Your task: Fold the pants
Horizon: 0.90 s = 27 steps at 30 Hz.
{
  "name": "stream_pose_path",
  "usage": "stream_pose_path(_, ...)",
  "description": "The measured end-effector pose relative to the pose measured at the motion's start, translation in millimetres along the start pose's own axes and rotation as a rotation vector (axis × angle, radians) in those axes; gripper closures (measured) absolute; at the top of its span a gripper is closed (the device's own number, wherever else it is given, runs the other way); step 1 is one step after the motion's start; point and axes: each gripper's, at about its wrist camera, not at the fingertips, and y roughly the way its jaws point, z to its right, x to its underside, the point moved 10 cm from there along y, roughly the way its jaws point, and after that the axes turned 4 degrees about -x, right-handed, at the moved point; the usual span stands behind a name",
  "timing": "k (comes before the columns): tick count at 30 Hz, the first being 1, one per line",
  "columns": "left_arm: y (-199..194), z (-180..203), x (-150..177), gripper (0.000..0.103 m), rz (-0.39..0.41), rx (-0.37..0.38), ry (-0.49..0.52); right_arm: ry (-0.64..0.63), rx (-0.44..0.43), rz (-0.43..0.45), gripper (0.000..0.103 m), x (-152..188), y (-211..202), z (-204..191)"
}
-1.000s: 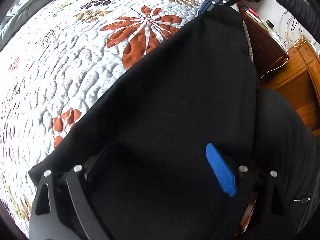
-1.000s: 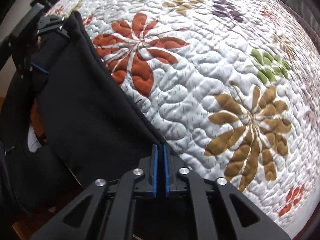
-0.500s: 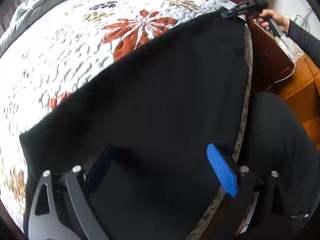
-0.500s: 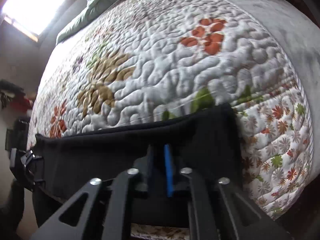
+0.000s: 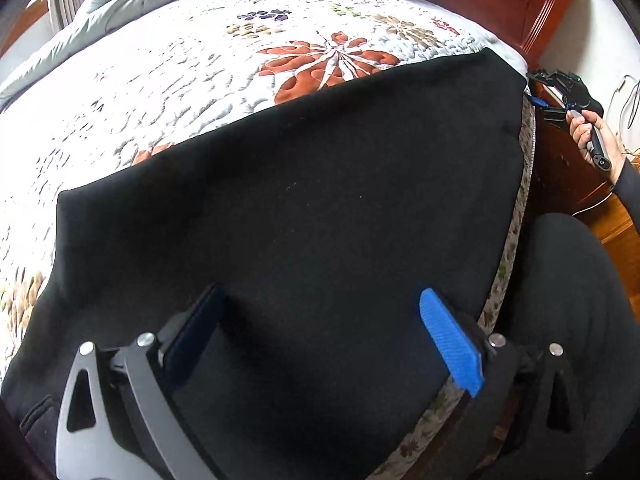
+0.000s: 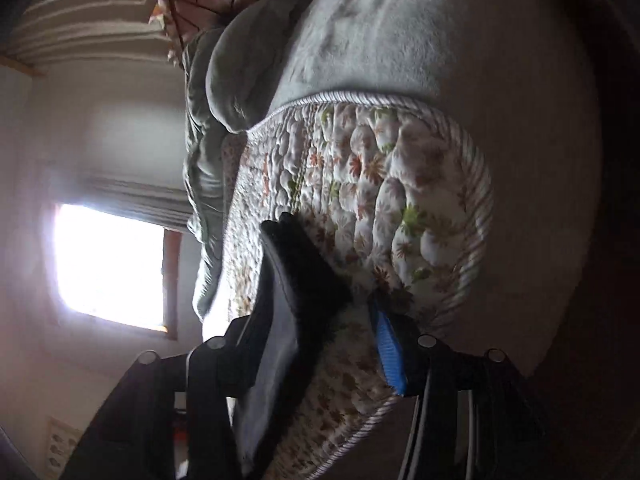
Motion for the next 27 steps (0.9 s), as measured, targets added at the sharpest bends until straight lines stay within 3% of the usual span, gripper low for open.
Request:
stream_pose_path(4,-3.0,-4.4,0.9,0.005,-0.009,0.009,-0.017,0.010,-0.055,0.010,0.047,7.9,5.0,-7.3)
stream_pose_path(7,-1.6,-7.4,0.5,0.005,-0.003,0.016,-0.026,-0.001,-0.038,0.003,0.047,12.5,15.6,-4.5)
stream_pose_path(12,-1.3,-7.9,-2.8,0.004,0.015,0.028,-0.050,-0.021,-0.124,0.016,0.048,16.7,17.5,-24.8)
stream_pose_path(14,-4.4,-8.6,-3.5,0.004,0.023,0.041,-0.067,-0.004,-0.051,0.029,0.049,18.3,14.7,-11.6)
stream_pose_path(16,-5.8,-10.4,-1.6,0.004,0.026,0.052,-0.088,0.039,-0.090,0.038,0.051,28.8,5.2,-6.3)
stream_pose_path(20,-6.8,-10.9,1.7,0.004,0.029,0.050,-0.089,0.035,-0.118,-0.029,0.049,55.9,13.6,-10.2)
stream_pose_path(27,-8.9,-12.6,1.7,0.003,0.017,0.053,-0.092,-0.010,-0.164,0.012,0.057,18.9,21.8,-34.3)
